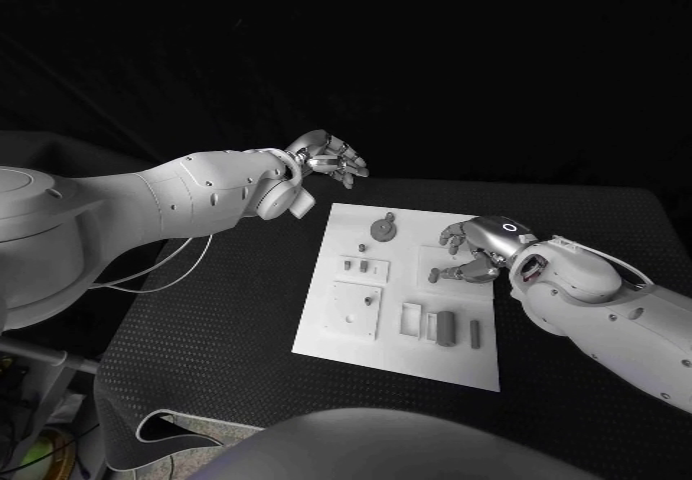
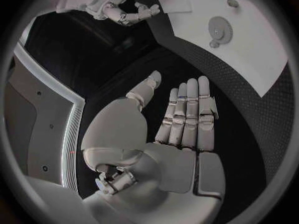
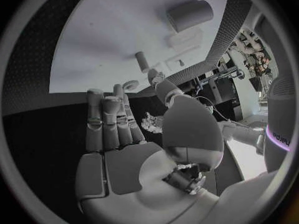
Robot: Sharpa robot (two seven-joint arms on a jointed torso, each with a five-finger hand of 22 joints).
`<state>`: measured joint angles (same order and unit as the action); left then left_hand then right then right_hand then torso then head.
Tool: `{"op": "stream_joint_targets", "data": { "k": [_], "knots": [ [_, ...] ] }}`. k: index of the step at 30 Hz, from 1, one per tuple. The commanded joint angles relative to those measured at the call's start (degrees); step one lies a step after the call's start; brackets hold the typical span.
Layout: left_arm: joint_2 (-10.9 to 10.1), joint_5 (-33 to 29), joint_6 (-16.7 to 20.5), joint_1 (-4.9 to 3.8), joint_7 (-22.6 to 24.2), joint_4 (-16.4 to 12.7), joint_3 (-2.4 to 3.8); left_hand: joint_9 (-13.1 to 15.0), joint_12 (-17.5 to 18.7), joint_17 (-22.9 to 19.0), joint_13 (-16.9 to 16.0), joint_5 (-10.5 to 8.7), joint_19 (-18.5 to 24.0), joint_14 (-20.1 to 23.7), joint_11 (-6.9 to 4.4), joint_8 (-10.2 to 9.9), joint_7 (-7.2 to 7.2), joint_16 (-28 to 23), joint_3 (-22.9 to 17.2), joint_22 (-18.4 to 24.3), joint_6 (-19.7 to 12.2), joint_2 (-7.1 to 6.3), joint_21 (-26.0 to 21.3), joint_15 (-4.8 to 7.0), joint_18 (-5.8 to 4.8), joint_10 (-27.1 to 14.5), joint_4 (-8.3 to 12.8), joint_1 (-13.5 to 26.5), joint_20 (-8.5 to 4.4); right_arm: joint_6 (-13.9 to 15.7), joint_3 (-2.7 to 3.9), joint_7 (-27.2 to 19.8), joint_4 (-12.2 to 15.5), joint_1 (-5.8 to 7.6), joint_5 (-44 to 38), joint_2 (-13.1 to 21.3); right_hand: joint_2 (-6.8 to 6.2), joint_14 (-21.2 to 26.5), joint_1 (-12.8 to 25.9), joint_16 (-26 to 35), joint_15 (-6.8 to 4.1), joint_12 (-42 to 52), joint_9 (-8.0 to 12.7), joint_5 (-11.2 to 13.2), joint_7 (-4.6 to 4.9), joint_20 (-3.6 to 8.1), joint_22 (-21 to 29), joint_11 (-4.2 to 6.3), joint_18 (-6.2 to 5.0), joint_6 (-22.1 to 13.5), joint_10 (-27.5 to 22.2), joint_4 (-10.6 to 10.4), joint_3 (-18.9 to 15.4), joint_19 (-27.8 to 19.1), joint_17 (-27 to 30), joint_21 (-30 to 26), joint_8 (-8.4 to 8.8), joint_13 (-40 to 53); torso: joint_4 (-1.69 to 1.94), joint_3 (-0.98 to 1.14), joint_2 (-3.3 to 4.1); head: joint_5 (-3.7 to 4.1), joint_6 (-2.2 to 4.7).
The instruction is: Assemble the parts on the task board
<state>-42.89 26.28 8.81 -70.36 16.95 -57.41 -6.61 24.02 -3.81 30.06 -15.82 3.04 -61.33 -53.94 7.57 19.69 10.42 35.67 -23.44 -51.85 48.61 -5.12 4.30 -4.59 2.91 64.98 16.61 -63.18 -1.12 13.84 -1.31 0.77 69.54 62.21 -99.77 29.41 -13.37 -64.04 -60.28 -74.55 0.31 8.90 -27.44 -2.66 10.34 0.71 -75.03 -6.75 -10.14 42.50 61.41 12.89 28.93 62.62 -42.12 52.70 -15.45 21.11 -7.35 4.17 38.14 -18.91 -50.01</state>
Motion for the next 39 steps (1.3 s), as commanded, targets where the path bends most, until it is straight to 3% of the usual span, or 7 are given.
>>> {"op": "stream_joint_targets", "data": {
  "k": [1, 10, 20, 21, 25, 36, 39],
  "knots": [
    [0.16, 0.03, -0.81, -0.01, 0.77, 0.02, 0.03, -0.09, -0.18, 0.1, 0.08, -0.21, -0.34, -0.44, 0.16, 0.31, -0.09, -0.3, 0.25, 0.09, -0.38, 0.05, -0.26, 0.03, 0.93, -0.35, 0.0, -0.33, 0.04, -2.28, -0.41, -0.11, -0.52, -0.3, -2.4, -0.7, -0.49, 0.63, -0.06, 0.12, 0.08, -0.44, 0.0, -0.13, -0.61, 0.01, -0.57, -0.09, -4.86, -0.44, -0.74, -0.4, -0.06, -0.42, -0.11, -0.36, 0.23, -0.09, 0.23, -0.25, 0.03, 0.28, 0.01],
    [0.25, 0.03, -0.89, -0.01, 0.75, 0.1, 0.03, -0.1, -0.19, 0.13, 0.09, -0.21, -0.35, -0.45, 0.16, 0.32, -0.09, -0.34, 0.25, 0.11, -0.38, 0.07, -0.26, 0.03, 0.93, -0.34, -0.01, -0.33, 0.04, -5.07, -1.51, -0.07, -1.48, -1.21, -2.77, -1.86, -0.06, 1.07, -0.34, -0.04, 0.53, -1.05, -0.2, -0.13, -0.93, -0.15, -0.63, -0.54, -4.86, -0.55, -1.77, -0.62, -0.18, -0.73, -0.15, -0.49, -0.15, -0.37, 0.23, -0.44, 0.05, 0.26, 0.01],
    [0.27, 0.03, -0.91, -0.01, 0.71, 0.07, 0.03, -0.1, -0.19, 0.18, 0.11, -0.21, -0.36, -0.47, 0.17, 0.33, -0.09, -0.38, 0.26, 0.13, -0.38, 0.1, -0.26, 0.03, 0.93, -0.34, -0.01, -0.3, 0.05, -3.45, -2.42, -0.65, -2.26, -1.52, -2.75, -2.78, 1.73, 1.04, -1.06, -0.38, 0.43, -0.88, -0.69, -0.12, -0.92, -0.14, -0.79, -0.43, -4.86, 0.82, -1.35, 0.07, -0.63, -0.7, -0.2, -0.3, -1.25, -0.4, 0.2, -0.42, 0.06, 0.28, 0.01],
    [0.27, 0.03, -0.92, -0.01, 0.72, 0.07, 0.03, -0.1, -0.19, 0.19, 0.12, -0.21, -0.36, -0.47, 0.16, 0.33, -0.09, -0.39, 0.26, 0.13, -0.38, 0.1, -0.26, 0.02, 0.93, -0.33, -0.02, -0.29, 0.05, -3.26, -2.45, -0.64, -2.32, -1.52, -2.75, -2.85, 3.58, 0.75, -2.07, -0.57, 0.19, -0.37, -1.06, -0.17, -0.6, 0.02, -0.84, -0.09, -4.86, 2.27, -0.44, 0.41, -0.12, -0.45, -0.24, -0.12, -2.1, -0.18, 0.22, -0.42, 0.05, 0.3, 0.01],
    [0.29, 0.03, -0.95, -0.01, 0.68, 0.07, 0.03, -0.11, -0.2, 0.22, 0.13, -0.21, -0.36, -0.48, 0.16, 0.33, -0.09, -0.41, 0.26, 0.14, -0.38, 0.12, -0.25, 0.02, 0.92, -0.33, -0.02, -0.27, 0.05, -2.77, -2.55, -0.67, -2.61, -1.62, -2.75, -3.17, 6.72, 0.14, -3.48, -0.73, -0.35, 0.19, -1.5, -0.11, -0.3, 0.19, -0.93, 0.38, -4.86, 4.23, 0.61, 1.53, 0.26, 0.02, -0.13, 0.27, -3.18, 0.0, 0.27, -0.39, 0.07, 0.25, 0.01],
    [0.31, 0.03, -1.01, -0.02, 0.67, 0.13, 0.03, -0.11, -0.2, 0.26, 0.14, -0.21, -0.37, -0.5, 0.16, 0.34, -0.08, -0.44, 0.28, 0.16, -0.38, 0.15, -0.25, 0.02, 0.92, -0.32, -0.04, -0.22, 0.05, -1.84, -2.61, -0.9, -2.53, -1.76, -3.03, -3.45, 10.08, -0.58, -6.21, -0.55, -1.11, 1.2, -1.64, -0.13, -0.63, 0.28, -0.85, 1.16, -4.86, 6.28, 2.64, 1.88, 4.21, 0.43, 0.22, 0.49, -3.9, 0.33, 0.15, -0.37, 0.04, 0.0, 0.01],
    [0.33, 0.03, -1.01, -0.02, 0.66, 0.12, 0.03, -0.11, -0.2, 0.27, 0.15, -0.21, -0.38, -0.5, 0.16, 0.34, -0.08, -0.45, 0.28, 0.16, -0.38, 0.17, -0.25, 0.02, 0.92, -0.32, -0.05, -0.19, 0.05, -1.67, -2.62, -1.05, -2.42, -1.77, -3.06, -3.46, 10.17, -0.89, -6.34, -0.58, -1.53, 1.84, -1.6, -0.12, -0.76, 0.18, -0.93, 1.6, -4.86, 6.88, 3.75, 1.39, 5.98, 0.67, 0.29, 0.75, -4.0, 0.69, 0.14, -0.39, 0.02, 0.01, 0.01]
  ]
}}
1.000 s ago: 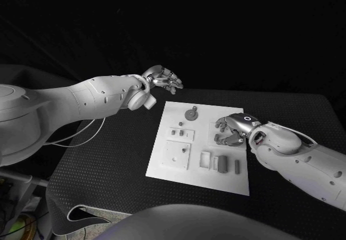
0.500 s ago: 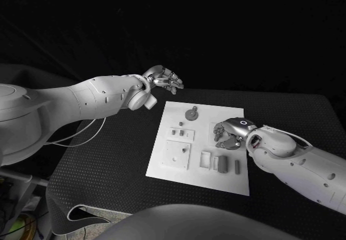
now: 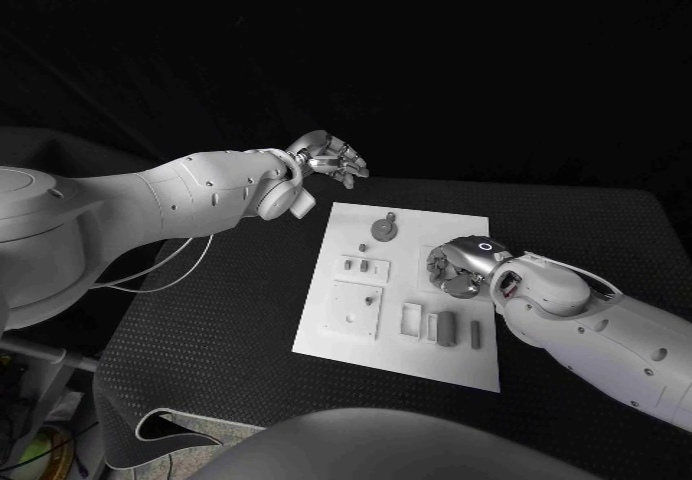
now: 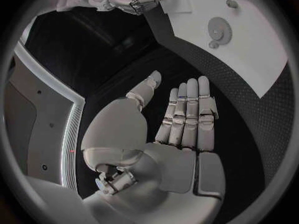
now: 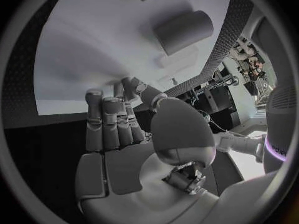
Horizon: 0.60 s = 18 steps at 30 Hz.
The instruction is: Assemble the parts on the task board
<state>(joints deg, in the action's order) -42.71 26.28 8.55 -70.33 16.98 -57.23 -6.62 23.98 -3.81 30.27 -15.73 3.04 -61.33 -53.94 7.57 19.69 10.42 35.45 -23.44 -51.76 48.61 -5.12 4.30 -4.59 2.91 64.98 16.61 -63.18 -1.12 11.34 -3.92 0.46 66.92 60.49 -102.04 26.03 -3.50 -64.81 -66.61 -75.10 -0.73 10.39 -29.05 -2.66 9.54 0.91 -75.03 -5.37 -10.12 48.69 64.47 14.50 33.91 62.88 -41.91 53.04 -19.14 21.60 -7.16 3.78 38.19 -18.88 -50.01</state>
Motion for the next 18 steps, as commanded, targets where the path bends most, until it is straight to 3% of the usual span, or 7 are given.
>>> {"op": "stream_joint_targets", "data": {
  "k": [1, 12, 18],
  "knots": [
    [0.15, 0.03, -0.75, -0.05, 0.63, -0.06, 0.04, -0.07, -0.2, 0.07, 0.06, -0.21, -0.38, -0.5, 0.16, 0.34, -0.08, -0.23, 0.28, 0.07, -0.38, 0.17, -0.24, 0.02, 0.92, -0.32, -0.05, -0.19, 0.05, 0.84, -0.01, -0.76, 0.21, -0.06, -0.8, -0.08, 0.31, -0.2, 0.01, -0.03, -0.56, 0.48, 0.0, -0.12, 0.0, -0.02, -0.95, 0.29, -4.88, 0.87, 0.87, -0.27, 1.31, 0.46, 0.09, 0.48, -0.36, 0.3, -0.05, -0.01, -0.04, -0.06, 0.01],
    [0.14, 0.03, -0.78, -0.05, 0.57, -0.04, 0.04, -0.08, -0.21, 0.13, 0.09, -0.21, -0.39, -0.53, 0.16, 0.35, -0.09, -0.28, 0.28, 0.09, -0.37, 0.28, -0.24, 0.02, 0.92, -0.3, -0.07, -0.1, 0.05, 1.35, -0.01, -0.52, 0.36, -0.07, -1.06, -0.15, 0.73, -0.63, 0.18, -0.11, -0.85, 0.88, -0.03, -0.11, -0.26, 0.09, -1.0, 0.58, -4.88, 1.62, 1.43, -0.29, 2.27, 0.77, 0.13, 0.83, -0.57, 0.66, -0.04, 0.0, -0.02, -0.13, 0.01],
    [0.14, 0.03, -0.82, -0.05, 0.57, -0.05, 0.04, -0.08, -0.21, 0.15, 0.1, -0.21, -0.39, -0.53, 0.16, 0.35, -0.09, -0.3, 0.28, 0.1, -0.37, 0.3, -0.24, 0.02, 0.92, -0.3, -0.06, -0.09, 0.05, 1.33, -0.01, -0.41, 0.42, -0.07, -1.24, -0.15, 0.34, -0.7, 0.43, -0.09, -0.89, 0.89, 0.01, -0.11, -0.27, 0.13, -1.0, 0.61, -4.88, 1.64, 1.39, -0.21, 2.34, 0.83, 0.15, 0.92, -0.5, 0.73, -0.05, -0.01, -0.02, -0.19, 0.01]
  ]
}}
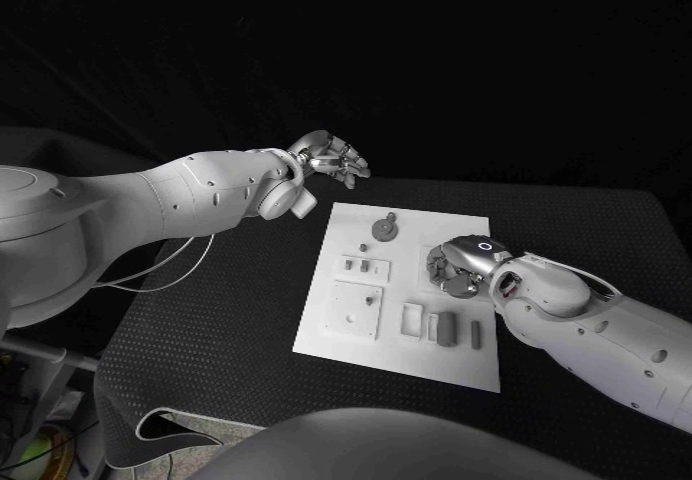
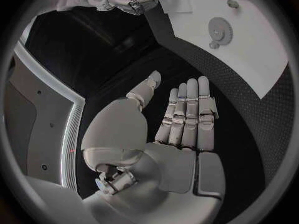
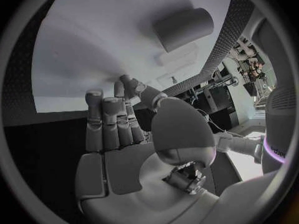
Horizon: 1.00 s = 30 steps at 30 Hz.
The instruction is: Assemble the parts on the task board
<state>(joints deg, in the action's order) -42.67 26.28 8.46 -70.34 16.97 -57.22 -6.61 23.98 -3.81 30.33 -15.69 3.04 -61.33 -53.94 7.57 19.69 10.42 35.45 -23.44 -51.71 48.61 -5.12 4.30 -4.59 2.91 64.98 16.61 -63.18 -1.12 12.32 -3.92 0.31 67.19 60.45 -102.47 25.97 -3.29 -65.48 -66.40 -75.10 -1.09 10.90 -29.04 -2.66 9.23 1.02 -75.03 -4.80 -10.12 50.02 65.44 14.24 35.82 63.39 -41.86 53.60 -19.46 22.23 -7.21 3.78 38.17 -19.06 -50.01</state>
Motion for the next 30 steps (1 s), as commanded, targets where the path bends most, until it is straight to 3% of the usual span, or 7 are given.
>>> {"op": "stream_joint_targets", "data": {
  "k": [1, 3, 10, 17, 24, 30],
  "knots": [
    [0.11, 0.03, -0.74, -0.04, 0.58, -0.06, 0.03, -0.09, -0.21, 0.1, 0.06, -0.21, -0.39, -0.53, 0.16, 0.35, -0.09, -0.31, 0.28, 0.05, -0.37, 0.3, -0.24, 0.02, 0.92, -0.3, -0.06, -0.09, 0.05, 0.34, 0.0, -0.26, 0.15, -0.04, -0.82, -0.06, -0.06, -0.03, 0.32, -0.08, -0.53, 0.36, 0.02, -0.11, 0.05, 0.03, -0.99, 0.04, -4.88, 0.31, 0.39, 0.06, 0.43, 0.34, 0.11, 0.38, -0.16, 0.11, -0.01, -0.01, 0.0, -0.03, 0.01],
    [0.07, 0.03, -0.72, -0.04, 0.58, -0.06, 0.03, -0.09, -0.21, 0.11, 0.06, -0.21, -0.39, -0.54, 0.16, 0.36, -0.09, -0.32, 0.28, 0.06, -0.37, 0.31, -0.24, 0.03, 0.92, -0.3, -0.05, -0.08, 0.05, 0.37, 0.0, -0.17, 0.13, -0.04, -0.83, -0.03, -0.52, -0.04, 0.6, -0.04, -0.54, 0.36, 0.06, -0.11, 0.08, 0.04, -0.97, 0.05, -4.88, 0.26, 0.36, 0.04, 0.41, 0.37, 0.12, 0.41, -0.07, 0.16, -0.03, -0.01, -0.01, -0.1, 0.01],
    [0.05, 0.03, -0.73, -0.04, 0.58, -0.08, 0.03, -0.1, -0.21, 0.14, 0.07, -0.21, -0.39, -0.54, 0.16, 0.36, -0.09, -0.34, 0.28, 0.07, -0.38, 0.31, -0.24, 0.03, 0.93, -0.3, -0.04, -0.07, 0.04, 0.71, 0.0, 0.17, 0.11, -0.03, -0.83, -0.09, -4.92, -0.11, 4.28, 0.0, -0.49, 0.28, 0.42, -0.1, 0.52, 0.07, -0.87, -0.01, -4.88, -0.94, 0.09, -0.95, -2.15, 0.57, 0.15, 0.54, 0.74, 0.37, -0.03, 0.0, -0.01, -0.13, 0.01],
    [0.0, 0.03, -0.71, -0.04, 0.55, -0.04, 0.03, -0.1, -0.21, 0.17, 0.09, -0.21, -0.38, -0.55, 0.16, 0.36, -0.09, -0.37, 0.28, 0.08, -0.38, 0.31, -0.24, 0.03, 0.93, -0.3, -0.03, -0.07, 0.04, 0.98, 0.0, 0.28, 0.1, -0.03, -0.83, -0.18, -6.08, -0.1, 6.52, 0.04, -0.53, 0.27, 0.47, -0.11, 0.62, 0.3, -0.74, 0.03, -4.88, -1.18, -0.02, -1.36, -4.62, 0.54, 0.15, 0.4, 0.9, 0.56, -0.03, 0.01, 0.0, -0.15, 0.01],
    [0.02, 0.03, -0.85, -0.04, 0.49, -0.05, 0.03, -0.1, -0.21, 0.19, 0.1, -0.21, -0.38, -0.55, 0.16, 0.37, -0.09, -0.39, 0.28, 0.09, -0.38, 0.33, -0.25, 0.03, 0.93, -0.3, -0.02, -0.07, 0.04, 1.2, 0.0, 0.34, 0.11, -0.03, -0.83, -0.33, -5.11, -0.15, 6.76, 0.04, -0.66, 0.42, 0.36, -0.12, 0.45, 0.53, -0.65, 0.16, -4.88, -0.71, 0.2, -1.51, -5.28, 0.59, 0.14, 0.27, 0.67, 0.77, -0.04, 0.03, -0.01, -0.19, 0.01],
    [0.09, 0.03, -0.93, -0.04, 0.48, 0.0, 0.03, -0.11, -0.21, 0.21, 0.11, -0.21, -0.38, -0.56, 0.16, 0.37, -0.09, -0.41, 0.28, 0.1, -0.38, 0.34, -0.24, 0.03, 0.93, -0.3, -0.03, -0.07, 0.04, 1.78, 0.0, 0.52, 0.06, -0.03, -0.77, -0.57, -1.65, -0.55, 7.55, -0.01, -1.25, 1.44, 0.06, -0.12, -0.14, 0.66, -0.61, 0.8, -4.88, 0.72, 1.95, -3.16, -5.21, 0.84, 0.16, 0.27, -0.04, 1.39, -0.04, 0.05, -0.01, -0.24, 0.01]
  ]
}}
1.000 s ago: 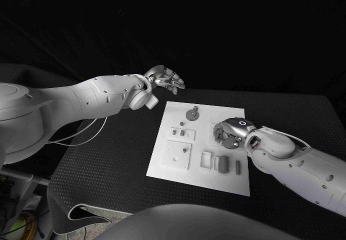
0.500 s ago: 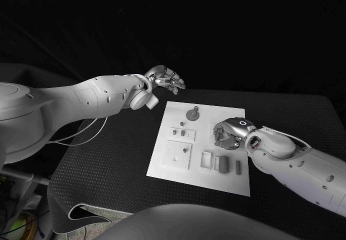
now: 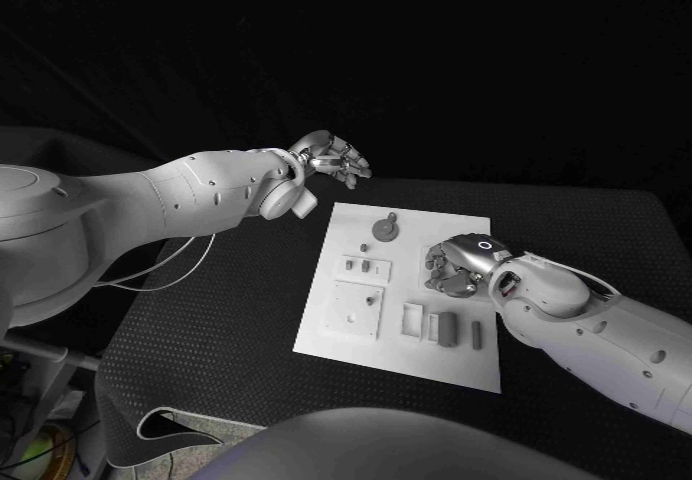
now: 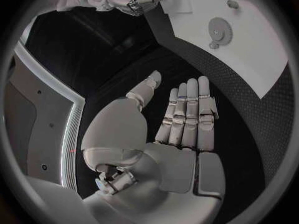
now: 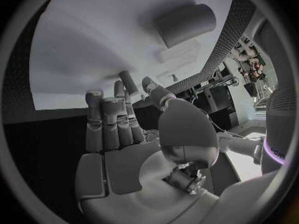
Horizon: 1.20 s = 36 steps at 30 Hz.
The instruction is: Assemble the parts on the task board
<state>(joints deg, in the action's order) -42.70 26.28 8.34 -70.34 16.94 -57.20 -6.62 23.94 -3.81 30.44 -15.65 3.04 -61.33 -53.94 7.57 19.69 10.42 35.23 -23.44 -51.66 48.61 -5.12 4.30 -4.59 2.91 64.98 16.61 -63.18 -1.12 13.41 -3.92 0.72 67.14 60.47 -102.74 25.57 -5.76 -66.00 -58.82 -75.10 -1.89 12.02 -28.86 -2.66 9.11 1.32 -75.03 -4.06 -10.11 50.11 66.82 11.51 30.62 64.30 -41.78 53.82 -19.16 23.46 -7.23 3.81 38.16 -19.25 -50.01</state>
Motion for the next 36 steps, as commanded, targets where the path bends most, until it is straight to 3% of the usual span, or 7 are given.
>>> {"op": "stream_joint_targets", "data": {
  "k": [1, 6, 11, 19, 28, 33, 36],
  "knots": [
    [0.12, 0.03, -0.81, -0.05, 0.5, -0.03, 0.04, -0.06, -0.21, 0.1, 0.07, -0.21, -0.38, -0.56, 0.16, 0.37, -0.09, -0.19, 0.28, 0.06, -0.38, 0.34, -0.24, 0.03, 0.93, -0.3, -0.02, -0.07, 0.04, 0.72, 0.0, 0.2, 0.13, -0.05, -0.56, -0.2, 1.6, -0.12, 0.09, -0.02, -0.6, 0.53, -0.18, -0.12, -0.16, 0.39, -0.62, 0.21, -4.89, 0.93, 0.93, -0.75, 0.04, -0.02, 0.09, 0.06, -0.48, 0.29, -0.01, 0.01, 0.0, -0.04, 0.01],
    [0.06, 0.03, -0.82, -0.05, 0.47, -0.04, 0.04, -0.07, -0.21, 0.12, 0.08, -0.21, -0.39, -0.56, 0.16, 0.37, -0.1, -0.2, 0.27, 0.07, -0.38, 0.37, -0.24, 0.03, 0.93, -0.3, -0.03, -0.06, 0.04, 0.35, 0.0, 0.47, 0.14, -0.05, -1.16, -0.12, 3.51, -0.44, -0.66, -0.05, -1.05, 0.96, -0.32, -0.12, -0.57, 0.69, -0.79, 0.66, -4.89, 1.69, 1.67, -0.37, 0.18, 0.08, 0.08, 0.27, -0.76, 0.66, 0.02, -0.03, 0.01, 0.05, 0.01],
    [-0.07, 0.03, -0.83, -0.05, 0.38, -0.09, 0.04, -0.07, -0.21, 0.14, 0.08, -0.21, -0.38, -0.56, 0.16, 0.37, -0.09, -0.22, 0.27, 0.07, -0.38, 0.37, -0.24, 0.03, 0.93, -0.3, -0.03, -0.05, 0.04, -0.35, 0.0, 0.81, 0.03, -0.05, -1.63, 0.15, 4.15, -0.51, -1.9, 0.04, -1.18, 1.08, -0.35, -0.12, -0.68, 0.81, -0.87, 0.79, -4.89, 1.95, 1.87, 1.03, 0.43, 0.0, 0.09, 0.36, -0.77, 0.89, 0.0, -0.05, 0.01, 0.04, 0.01],
    [-0.16, 0.03, -0.9, -0.05, 0.3, -0.14, 0.04, -0.08, -0.21, 0.17, 0.1, -0.21, -0.38, -0.57, 0.16, 0.37, -0.09, -0.25, 0.27, 0.09, -0.39, 0.38, -0.24, 0.03, 0.93, -0.31, -0.03, -0.03, 0.04, -1.64, -0.01, 0.99, 0.02, -0.05, -1.95, 0.26, 3.4, -0.52, -2.89, 0.19, -1.16, 1.05, -0.3, -0.12, -0.66, 0.71, -0.83, 0.77, -4.89, 2.08, 1.85, 1.6, 1.6, -0.02, 0.12, 0.34, -0.62, 1.07, -0.03, -0.02, 0.01, 0.02, 0.01],
    [-0.17, 0.03, -1.02, -0.05, 0.24, -0.14, 0.04, -0.08, -0.2, 0.2, 0.12, -0.21, -0.38, -0.57, 0.17, 0.37, -0.09, -0.29, 0.28, 0.1, -0.4, 0.42, -0.25, 0.02, 0.92, -0.31, -0.06, 0.02, 0.06, -1.41, -0.03, 1.07, -0.08, -0.05, -1.95, 0.27, -0.04, -0.15, -2.1, 0.46, -0.83, 0.46, -0.03, -0.11, -0.24, 0.45, -0.68, 0.41, -4.89, 1.28, 0.86, 1.33, 1.6, -0.15, 0.13, 0.1, 0.06, 1.04, -0.05, 0.02, 0.0, 0.03, 0.01],
    [-0.18, 0.03, -1.08, -0.05, 0.23, -0.12, 0.03, -0.09, -0.2, 0.23, 0.14, -0.21, -0.37, -0.57, 0.18, 0.37, -0.08, -0.32, 0.3, 0.12, -0.41, 0.46, -0.25, 0.01, 0.91, -0.32, -0.09, 0.11, 0.07, -1.44, -0.03, 1.08, -0.08, -0.05, -1.95, 0.31, 0.15, -0.15, -2.51, 0.45, -0.8, 0.44, -0.03, -0.12, -0.24, 0.48, -0.64, 0.39, -4.89, 1.3, 0.85, 1.27, 2.03, -0.09, 0.1, 0.05, 0.08, 1.1, 0.02, 0.02, 0.01, 0.15, 0.01],
    [-0.15, 0.03, -1.08, -0.05, 0.28, -0.08, 0.03, -0.1, -0.2, 0.28, 0.16, -0.21, -0.36, -0.56, 0.19, 0.37, -0.07, -0.38, 0.31, 0.15, -0.42, 0.55, -0.26, 0.0, 0.9, -0.33, -0.13, 0.24, 0.08, -1.5, -0.03, 0.97, 0.03, -0.05, -1.95, 0.29, 1.07, -0.18, -3.15, 0.42, -0.84, 0.54, -0.07, -0.12, -0.32, 0.52, -0.63, 0.43, -4.89, 1.5, 1.03, 1.27, 2.64, -0.03, 0.07, 0.03, 0.01, 1.2, -0.01, 0.01, 0.0, 0.13, 0.01]
  ]
}}
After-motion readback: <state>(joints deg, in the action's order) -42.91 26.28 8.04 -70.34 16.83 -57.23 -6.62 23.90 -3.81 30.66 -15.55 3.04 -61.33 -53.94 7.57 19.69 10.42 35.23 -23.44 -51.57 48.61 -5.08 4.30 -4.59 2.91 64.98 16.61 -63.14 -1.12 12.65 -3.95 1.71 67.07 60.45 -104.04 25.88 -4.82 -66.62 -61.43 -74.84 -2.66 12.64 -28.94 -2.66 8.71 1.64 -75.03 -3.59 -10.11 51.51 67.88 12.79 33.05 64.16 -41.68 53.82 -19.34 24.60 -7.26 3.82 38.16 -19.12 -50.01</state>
